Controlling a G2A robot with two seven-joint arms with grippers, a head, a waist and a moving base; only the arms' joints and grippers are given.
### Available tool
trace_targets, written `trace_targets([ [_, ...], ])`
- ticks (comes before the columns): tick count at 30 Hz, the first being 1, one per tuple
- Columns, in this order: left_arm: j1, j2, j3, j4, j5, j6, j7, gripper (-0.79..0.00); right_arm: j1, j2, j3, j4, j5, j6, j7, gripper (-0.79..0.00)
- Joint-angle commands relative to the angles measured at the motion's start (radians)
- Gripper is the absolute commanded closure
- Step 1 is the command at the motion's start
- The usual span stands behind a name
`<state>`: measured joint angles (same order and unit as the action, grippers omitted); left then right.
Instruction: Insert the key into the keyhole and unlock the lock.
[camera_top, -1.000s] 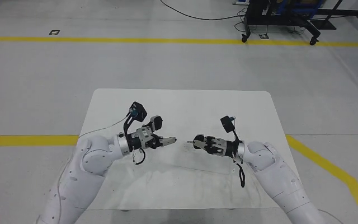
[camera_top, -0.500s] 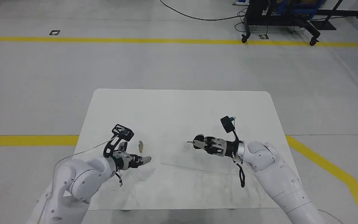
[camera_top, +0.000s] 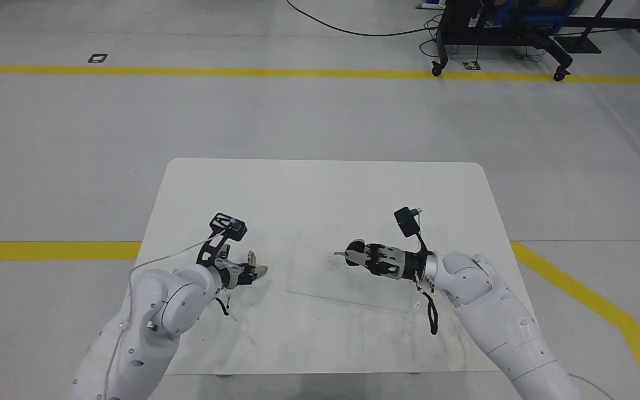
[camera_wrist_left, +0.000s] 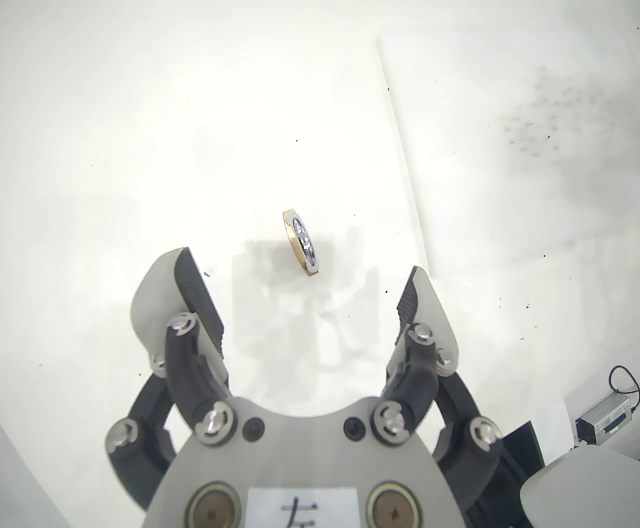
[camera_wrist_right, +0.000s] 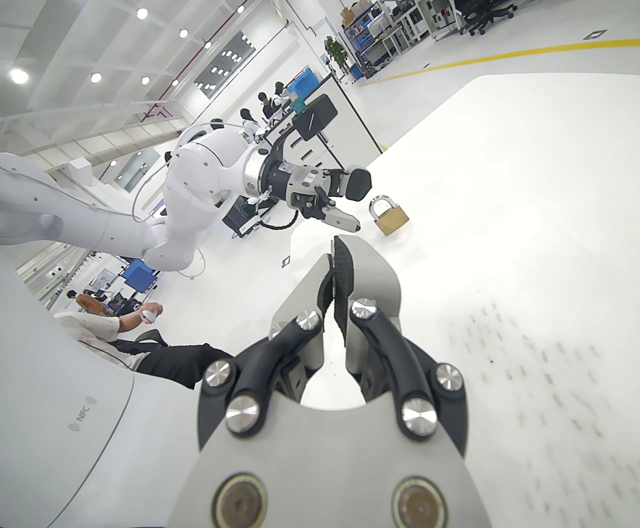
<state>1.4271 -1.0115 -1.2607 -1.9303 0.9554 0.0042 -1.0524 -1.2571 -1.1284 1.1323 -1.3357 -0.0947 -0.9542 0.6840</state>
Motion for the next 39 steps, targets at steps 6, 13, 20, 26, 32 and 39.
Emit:
trace_targets([
  [6,-0.05,-0.01,0.049,0.041,0.011,0.02,-0.018,-0.456,0.0,0.0,0.0,0.0,0.0,0.0,0.0,0.0],
  [13,-0.074,-0.017,0.063,0.066,0.001,0.039,-0.013,-0.332,0.0,0.0,0.0,0.0,0.0,0.0,0.0,0.0],
  [20,-0.094,-0.023,0.077,0.084,0.002,0.057,-0.012,-0.209,0.0,0.0,0.0,0.0,0.0,0.0,0.0,0.0],
  [26,-0.099,-0.025,0.084,0.085,0.016,0.07,-0.025,-0.092,0.0,0.0,0.0,0.0,0.0,0.0,0.0,0.0],
  [32,-0.09,-0.026,0.086,0.081,0.042,0.086,-0.044,0.0,0.0,0.0,0.0,0.0,0.0,0.0,0.0,0.0],
  [39,-0.058,-0.024,0.067,0.054,0.049,0.099,-0.049,0.0,0.0,0.0,0.0,0.0,0.0,0.0,0.0,0.0],
])
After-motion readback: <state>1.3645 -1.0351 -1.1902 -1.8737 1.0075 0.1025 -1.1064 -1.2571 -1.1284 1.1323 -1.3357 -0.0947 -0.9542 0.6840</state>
